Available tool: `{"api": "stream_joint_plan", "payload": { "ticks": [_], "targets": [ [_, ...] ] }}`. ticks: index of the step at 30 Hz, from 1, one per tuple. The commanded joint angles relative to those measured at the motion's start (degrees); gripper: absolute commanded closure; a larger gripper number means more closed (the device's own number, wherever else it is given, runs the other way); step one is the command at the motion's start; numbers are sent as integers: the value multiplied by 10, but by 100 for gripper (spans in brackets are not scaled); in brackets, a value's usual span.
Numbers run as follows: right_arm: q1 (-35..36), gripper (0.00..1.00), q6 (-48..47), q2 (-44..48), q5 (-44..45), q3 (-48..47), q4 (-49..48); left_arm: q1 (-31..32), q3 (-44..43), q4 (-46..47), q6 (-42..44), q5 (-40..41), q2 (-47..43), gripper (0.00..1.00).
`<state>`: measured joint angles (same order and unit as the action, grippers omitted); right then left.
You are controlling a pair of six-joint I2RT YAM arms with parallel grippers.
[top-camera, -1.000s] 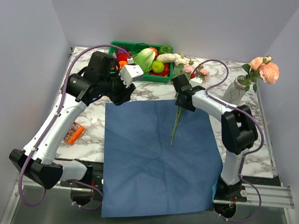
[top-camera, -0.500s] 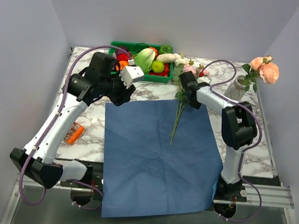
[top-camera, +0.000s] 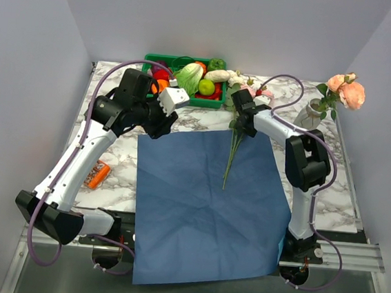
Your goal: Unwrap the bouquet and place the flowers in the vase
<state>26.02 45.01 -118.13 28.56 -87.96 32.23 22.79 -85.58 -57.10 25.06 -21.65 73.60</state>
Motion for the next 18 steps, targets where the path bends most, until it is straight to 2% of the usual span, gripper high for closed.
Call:
{"api": "stream_joint_plan", "payload": {
  "ticks": [1,9,12,13,16,18],
  "targets": [
    [-4,50,7,-39,-10,-29,18,-6,3,0,8,6,6,49],
    [-4,59,17,-70,-15,-48,33,-8,-11,-8,10,11,8,49],
    [-4,73,25,-70,-15,-49,35,-9,-13,-12,11,13,6,49],
    [-4,83,24,-68,-16,-50,35,-9,-13,-13,10,13,4,49],
    [-4,99,27,-45,-18,-42,28,-9,-14,-14,11,14,1,49],
    [-3,99,24,-23,-24,-21,12,-9,-16,-16,8,13,1,49]
  ]
}}
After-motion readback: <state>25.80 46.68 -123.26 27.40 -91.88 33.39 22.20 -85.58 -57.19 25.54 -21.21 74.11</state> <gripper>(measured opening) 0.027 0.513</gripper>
